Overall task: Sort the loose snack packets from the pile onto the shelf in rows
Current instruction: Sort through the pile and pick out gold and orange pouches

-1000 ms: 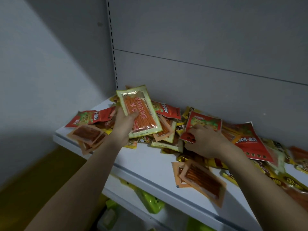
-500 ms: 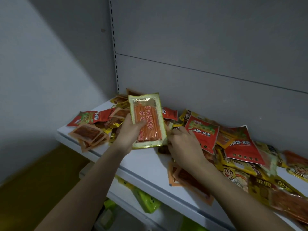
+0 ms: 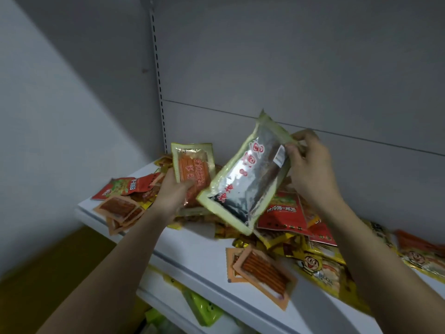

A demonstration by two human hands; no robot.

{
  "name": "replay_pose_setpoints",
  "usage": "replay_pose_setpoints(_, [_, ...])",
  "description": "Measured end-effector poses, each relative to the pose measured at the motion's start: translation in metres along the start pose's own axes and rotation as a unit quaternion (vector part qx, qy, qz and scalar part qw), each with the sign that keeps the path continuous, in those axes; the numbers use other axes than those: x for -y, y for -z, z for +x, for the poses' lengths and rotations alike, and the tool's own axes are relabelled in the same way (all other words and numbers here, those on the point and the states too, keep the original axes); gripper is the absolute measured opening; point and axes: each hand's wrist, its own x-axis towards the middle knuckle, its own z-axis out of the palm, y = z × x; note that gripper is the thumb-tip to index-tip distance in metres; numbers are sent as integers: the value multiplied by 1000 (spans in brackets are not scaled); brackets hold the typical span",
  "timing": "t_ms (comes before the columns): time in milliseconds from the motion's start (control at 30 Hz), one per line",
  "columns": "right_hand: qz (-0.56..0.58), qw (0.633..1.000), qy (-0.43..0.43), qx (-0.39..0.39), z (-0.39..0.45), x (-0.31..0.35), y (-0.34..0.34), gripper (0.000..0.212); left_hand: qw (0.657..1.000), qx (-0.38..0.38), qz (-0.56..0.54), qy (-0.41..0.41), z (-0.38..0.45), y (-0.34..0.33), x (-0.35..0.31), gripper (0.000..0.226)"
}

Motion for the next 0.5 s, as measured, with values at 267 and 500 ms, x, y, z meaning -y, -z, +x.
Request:
replay_pose_setpoints(267, [22,987,75,-139,-4,0,3,15,998,-45,7,-31,-26,10,-27,56])
replay_pose_setpoints(500, [98,963,225,112,-64,-9,-50,35,972,105,-128,168,-66,-13,-19,55])
